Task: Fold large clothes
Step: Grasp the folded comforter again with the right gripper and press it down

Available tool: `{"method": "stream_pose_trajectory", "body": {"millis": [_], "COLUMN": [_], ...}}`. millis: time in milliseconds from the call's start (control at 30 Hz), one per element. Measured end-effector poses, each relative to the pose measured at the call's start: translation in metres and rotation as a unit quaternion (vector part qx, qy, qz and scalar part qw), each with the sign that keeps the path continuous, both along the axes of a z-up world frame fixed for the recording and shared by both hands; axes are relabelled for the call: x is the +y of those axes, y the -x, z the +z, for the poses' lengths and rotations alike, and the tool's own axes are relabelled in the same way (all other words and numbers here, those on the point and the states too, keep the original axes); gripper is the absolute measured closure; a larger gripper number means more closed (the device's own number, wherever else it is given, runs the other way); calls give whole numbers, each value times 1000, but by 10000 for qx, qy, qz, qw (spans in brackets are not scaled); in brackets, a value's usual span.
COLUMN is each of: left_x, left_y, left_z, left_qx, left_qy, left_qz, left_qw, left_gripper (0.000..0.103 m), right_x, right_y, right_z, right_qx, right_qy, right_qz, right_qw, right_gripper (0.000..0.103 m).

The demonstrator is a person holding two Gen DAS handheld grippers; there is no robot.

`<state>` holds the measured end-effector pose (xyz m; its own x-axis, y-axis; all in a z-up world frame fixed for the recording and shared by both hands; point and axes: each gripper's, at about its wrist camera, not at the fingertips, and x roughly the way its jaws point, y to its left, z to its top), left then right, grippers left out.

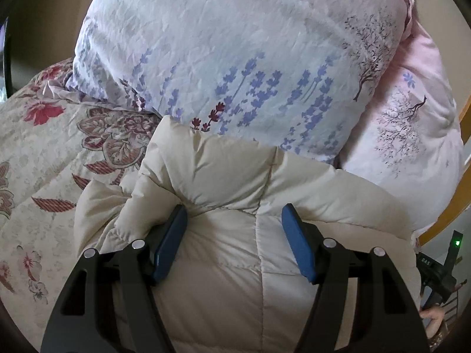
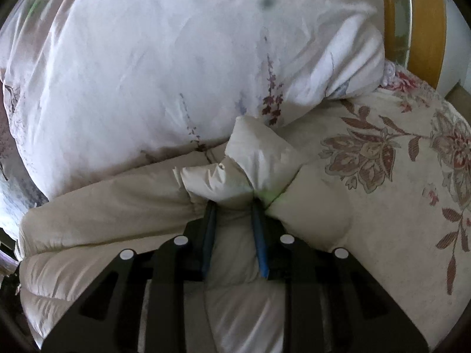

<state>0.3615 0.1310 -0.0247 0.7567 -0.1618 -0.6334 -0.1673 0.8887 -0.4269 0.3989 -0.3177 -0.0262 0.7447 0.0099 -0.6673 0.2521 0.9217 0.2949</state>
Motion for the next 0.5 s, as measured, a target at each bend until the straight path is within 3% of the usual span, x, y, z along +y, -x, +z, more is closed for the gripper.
{"method": "stream_pose_trajectory", "body": {"millis": [167,267,333,367,500], "left_x": [15,35,53,63,86], "left_y": [21,47,68,80,120], "left_z": [7,15,20,21,18], "left_qx": [-9,6,37,82,122], "left_qy": [422,543,576,601,1072], "left_qz": [-118,-76,86,169,114], "left_qw": [9990,9985,9983,9980,9941], "left_gripper": [35,31,26,25,25], "right_x": [-20,-41,-55,-66,-94], "right_y": [28,65,92,113,171], "right_z": [3,14,20,24,21], "right_qx": [57,-90,-173,-227,-364], "right_qy": [-364,-460,-464,-455,-932], "right_qz": [2,-270,-601,-856,-931], "right_qw": [9993,9985,9970,9950,9906], "right_gripper": [78,64,36,35,33]}}
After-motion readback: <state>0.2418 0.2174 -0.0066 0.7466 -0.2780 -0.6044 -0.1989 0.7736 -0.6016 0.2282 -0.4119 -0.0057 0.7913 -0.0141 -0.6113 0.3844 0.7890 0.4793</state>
